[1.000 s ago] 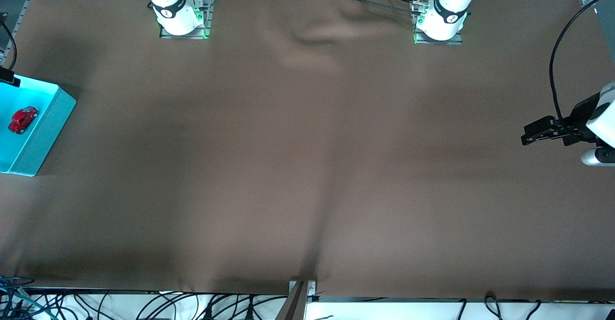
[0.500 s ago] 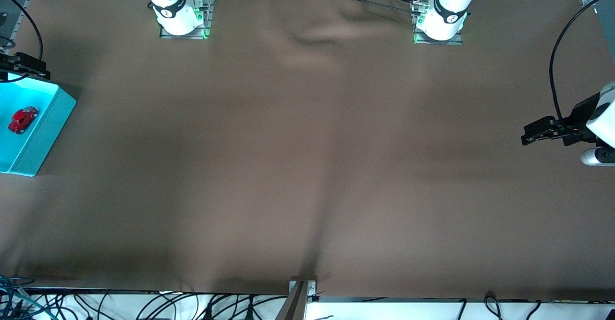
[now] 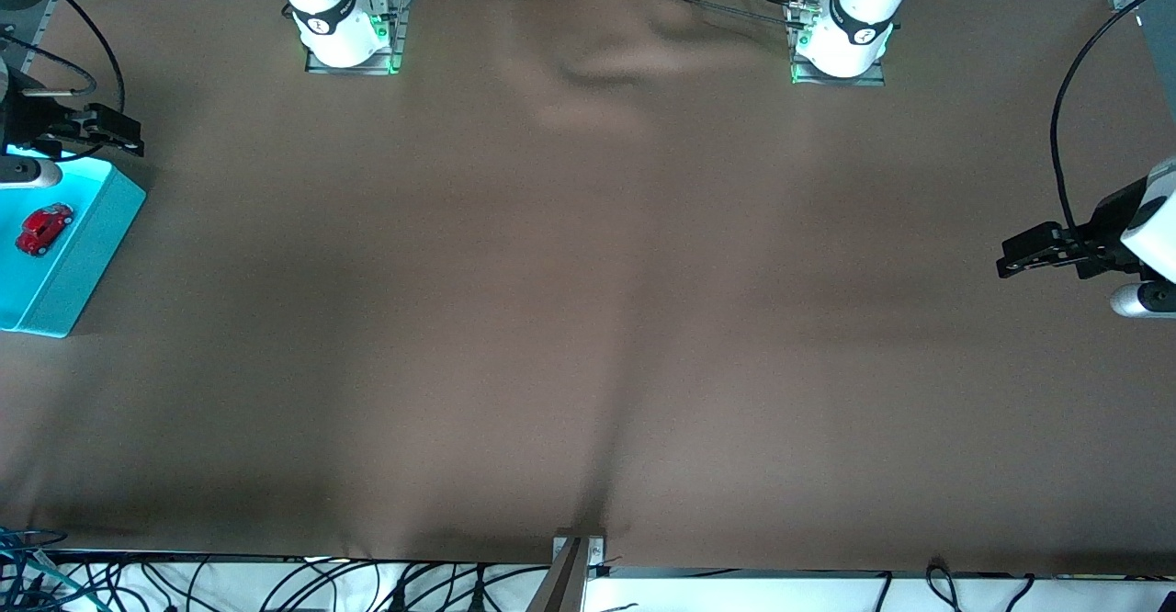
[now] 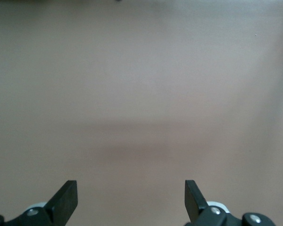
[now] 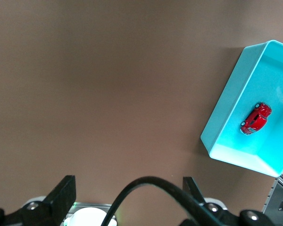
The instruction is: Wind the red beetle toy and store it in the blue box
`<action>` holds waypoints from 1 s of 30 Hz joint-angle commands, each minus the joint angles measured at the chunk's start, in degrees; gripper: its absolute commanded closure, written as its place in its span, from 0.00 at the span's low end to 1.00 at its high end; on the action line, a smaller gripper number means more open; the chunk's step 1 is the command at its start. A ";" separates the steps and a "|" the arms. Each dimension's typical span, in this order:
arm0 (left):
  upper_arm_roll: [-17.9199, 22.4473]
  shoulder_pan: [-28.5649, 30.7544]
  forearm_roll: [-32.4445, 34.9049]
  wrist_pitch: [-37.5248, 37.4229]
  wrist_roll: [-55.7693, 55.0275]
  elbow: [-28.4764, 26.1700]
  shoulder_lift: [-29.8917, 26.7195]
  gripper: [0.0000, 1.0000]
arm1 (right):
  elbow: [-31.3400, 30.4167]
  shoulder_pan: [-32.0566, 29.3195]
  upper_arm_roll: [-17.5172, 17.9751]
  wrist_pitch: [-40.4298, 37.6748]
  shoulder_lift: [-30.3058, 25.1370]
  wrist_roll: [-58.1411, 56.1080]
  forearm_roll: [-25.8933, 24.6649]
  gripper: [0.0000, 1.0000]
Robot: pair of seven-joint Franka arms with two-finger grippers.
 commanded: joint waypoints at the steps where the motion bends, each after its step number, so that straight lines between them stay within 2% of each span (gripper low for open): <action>1: -0.08 0.24 -0.56 -0.59 1.21 1.13 0.40 0.00 | -0.26 3.97 -0.68 -0.68 -0.92 4.65 1.25 0.00; 6: -0.08 0.16 -0.56 -0.59 1.21 1.13 0.40 0.00 | -0.18 5.20 -0.59 -0.60 -0.83 8.70 4.59 0.00; 16: -0.08 0.24 -0.56 -0.59 1.21 1.13 0.40 0.00 | -0.09 8.19 -0.68 -0.33 -0.83 13.00 5.12 0.00; 30: -0.08 0.16 -0.65 -0.59 1.21 1.13 0.40 0.00 | 1.05 8.37 -0.59 -0.68 -0.56 12.22 5.03 0.00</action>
